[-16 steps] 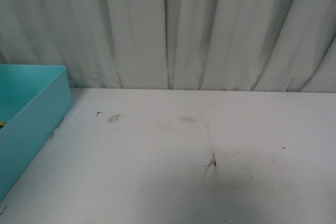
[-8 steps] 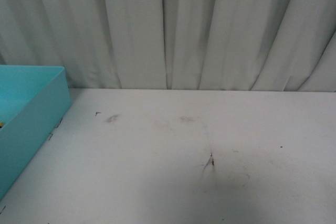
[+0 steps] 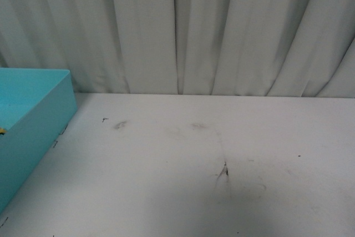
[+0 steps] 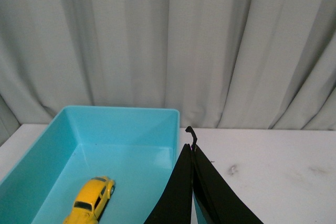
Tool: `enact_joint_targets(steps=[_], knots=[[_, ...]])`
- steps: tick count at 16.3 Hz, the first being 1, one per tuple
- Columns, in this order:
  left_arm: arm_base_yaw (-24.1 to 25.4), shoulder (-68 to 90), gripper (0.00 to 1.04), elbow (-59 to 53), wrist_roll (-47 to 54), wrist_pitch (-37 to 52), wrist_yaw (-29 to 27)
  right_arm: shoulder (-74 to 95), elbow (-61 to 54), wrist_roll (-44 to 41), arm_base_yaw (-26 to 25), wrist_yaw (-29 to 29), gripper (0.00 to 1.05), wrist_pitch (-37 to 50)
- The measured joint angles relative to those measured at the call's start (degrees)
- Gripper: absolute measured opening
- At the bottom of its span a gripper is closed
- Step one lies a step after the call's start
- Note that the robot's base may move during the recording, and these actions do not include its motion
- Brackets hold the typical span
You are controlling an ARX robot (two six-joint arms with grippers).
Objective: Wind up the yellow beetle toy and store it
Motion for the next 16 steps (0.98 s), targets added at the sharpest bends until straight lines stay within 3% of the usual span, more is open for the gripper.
enact_joint_targets(steps=[4, 5, 7, 10, 11, 16], knots=[[-3.1, -8.3, 0.02, -4.7, 0.0, -3.3, -2.6, 0.0, 0.0, 0.0, 0.0, 0.0, 0.98, 0.0], [-5.4, -10.6, 0.02, -5.8, 0.0, -4.8, -6.3, 0.0, 0.0, 0.0, 0.0, 0.0, 0.98, 0.0], [-8.6, -14.8, 0.02, -7.1, 0.0, -7.2, -7.3, 0.0, 0.0, 0.0, 0.0, 0.0, 0.98, 0.0], [-8.2, -20.8, 0.02, -8.8, 0.0, -11.6, -8.1, 0.0, 0.0, 0.0, 0.0, 0.0, 0.98, 0.0], [-8.1, -21.1, 0.02, -10.5, 0.0, -8.5, -8.1, 0.0, 0.0, 0.0, 0.0, 0.0, 0.98, 0.0], [-8.2, -29.4, 0.02, -10.8, 0.0, -17.4, -8.0, 0.0, 0.0, 0.0, 0.0, 0.0, 0.98, 0.0]])
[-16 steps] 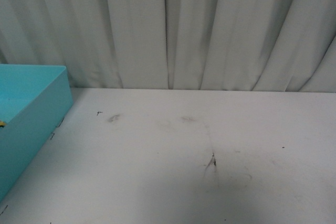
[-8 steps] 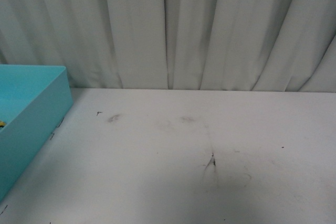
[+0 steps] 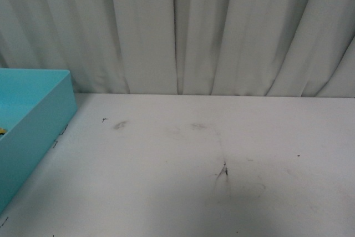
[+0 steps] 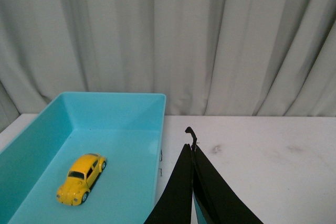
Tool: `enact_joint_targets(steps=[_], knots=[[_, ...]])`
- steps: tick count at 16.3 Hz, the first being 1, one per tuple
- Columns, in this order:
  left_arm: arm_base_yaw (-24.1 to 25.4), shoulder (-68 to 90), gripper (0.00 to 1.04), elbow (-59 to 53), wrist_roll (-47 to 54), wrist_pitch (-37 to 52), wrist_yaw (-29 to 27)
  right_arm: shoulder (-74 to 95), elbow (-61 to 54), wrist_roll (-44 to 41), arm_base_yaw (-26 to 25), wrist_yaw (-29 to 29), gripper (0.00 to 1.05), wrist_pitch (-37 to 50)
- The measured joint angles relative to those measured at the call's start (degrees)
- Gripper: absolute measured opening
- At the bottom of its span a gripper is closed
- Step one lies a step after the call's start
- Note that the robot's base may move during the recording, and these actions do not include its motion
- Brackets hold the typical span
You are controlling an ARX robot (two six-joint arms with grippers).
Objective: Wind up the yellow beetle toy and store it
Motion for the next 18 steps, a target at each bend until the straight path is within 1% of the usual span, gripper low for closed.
enact_joint_targets(steps=[6, 14, 15, 16, 17, 18], knots=[[0.0, -7.5, 0.02, 0.0, 0.0, -7.3, 0.0, 0.0, 0.0, 0.0, 0.0, 0.0, 0.98, 0.0], [0.0, -13.0, 0.02, 0.0, 0.0, -12.7, 0.0, 0.0, 0.0, 0.0, 0.0, 0.0, 0.98, 0.0], [0.0, -21.3, 0.02, 0.0, 0.0, -23.3, 0.0, 0.0, 0.0, 0.0, 0.0, 0.0, 0.98, 0.0], [-0.1, -22.5, 0.02, 0.3, 0.0, -21.8, 0.0, 0.0, 0.0, 0.0, 0.0, 0.0, 0.98, 0.0], [-0.1, -22.5, 0.02, 0.0, 0.0, -23.2, 0.0, 0.0, 0.0, 0.0, 0.0, 0.0, 0.98, 0.0], [-0.1, -22.4, 0.02, 0.0, 0.0, -22.8, 0.0, 0.0, 0.0, 0.0, 0.0, 0.0, 0.98, 0.0]])
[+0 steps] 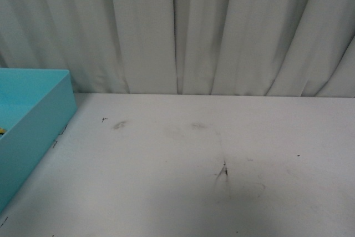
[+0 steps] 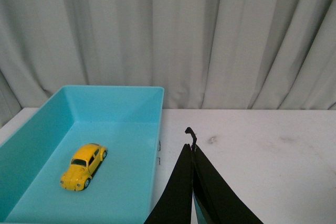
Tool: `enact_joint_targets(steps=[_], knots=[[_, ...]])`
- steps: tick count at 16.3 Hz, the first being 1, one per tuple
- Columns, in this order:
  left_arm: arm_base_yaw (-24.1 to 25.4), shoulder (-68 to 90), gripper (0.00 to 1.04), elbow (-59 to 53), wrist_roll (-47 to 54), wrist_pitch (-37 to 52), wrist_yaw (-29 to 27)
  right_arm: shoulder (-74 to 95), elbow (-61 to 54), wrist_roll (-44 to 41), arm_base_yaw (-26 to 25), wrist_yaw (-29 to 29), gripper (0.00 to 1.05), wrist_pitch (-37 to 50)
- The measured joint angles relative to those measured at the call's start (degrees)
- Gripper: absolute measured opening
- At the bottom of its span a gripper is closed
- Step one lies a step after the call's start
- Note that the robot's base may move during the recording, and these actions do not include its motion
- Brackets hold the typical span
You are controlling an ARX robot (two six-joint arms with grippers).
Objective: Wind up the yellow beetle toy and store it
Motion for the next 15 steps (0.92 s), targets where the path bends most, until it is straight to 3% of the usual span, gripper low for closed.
enact_joint_targets(steps=[2, 10, 15], knots=[[0.0, 0.0, 0.06, 0.0, -0.1, 0.1, 0.0, 0.0, 0.0, 0.0, 0.0, 0.0, 0.98, 0.0], [0.0, 0.0, 1.0, 0.0, 0.0, 0.0, 0.0, 0.0, 0.0, 0.0, 0.0, 0.0, 0.98, 0.0], [0.0, 0.0, 0.98, 0.0, 0.0, 0.1, 0.0, 0.0, 0.0, 0.0, 0.0, 0.0, 0.98, 0.0]])
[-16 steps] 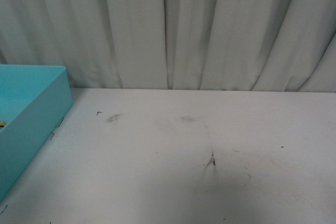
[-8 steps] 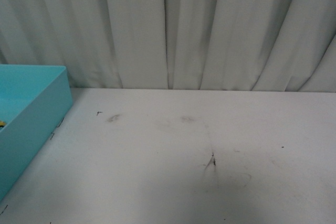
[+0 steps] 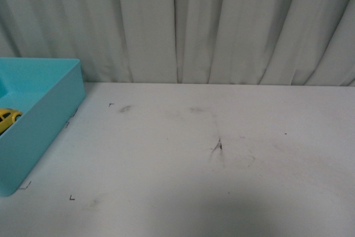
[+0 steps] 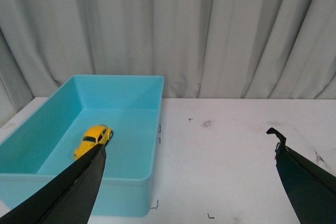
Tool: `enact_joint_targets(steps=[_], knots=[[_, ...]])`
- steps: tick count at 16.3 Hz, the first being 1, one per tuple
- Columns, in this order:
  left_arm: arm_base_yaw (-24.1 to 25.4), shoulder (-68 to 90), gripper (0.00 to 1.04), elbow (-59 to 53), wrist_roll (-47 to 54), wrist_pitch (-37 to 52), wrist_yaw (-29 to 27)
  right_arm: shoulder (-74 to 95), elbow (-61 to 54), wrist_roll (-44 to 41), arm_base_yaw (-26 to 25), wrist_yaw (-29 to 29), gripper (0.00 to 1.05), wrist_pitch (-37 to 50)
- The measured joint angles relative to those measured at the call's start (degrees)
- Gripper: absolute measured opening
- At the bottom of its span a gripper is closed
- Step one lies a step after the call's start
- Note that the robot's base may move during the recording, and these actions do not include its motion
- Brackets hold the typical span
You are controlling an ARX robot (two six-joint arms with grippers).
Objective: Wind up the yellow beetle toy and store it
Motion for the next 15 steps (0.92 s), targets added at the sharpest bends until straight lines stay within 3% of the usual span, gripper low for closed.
enact_joint_targets(steps=[15], knots=[[0.0, 0.0, 0.98, 0.0, 0.0, 0.1, 0.0, 0.0, 0.0, 0.0, 0.0, 0.0, 0.98, 0.0]])
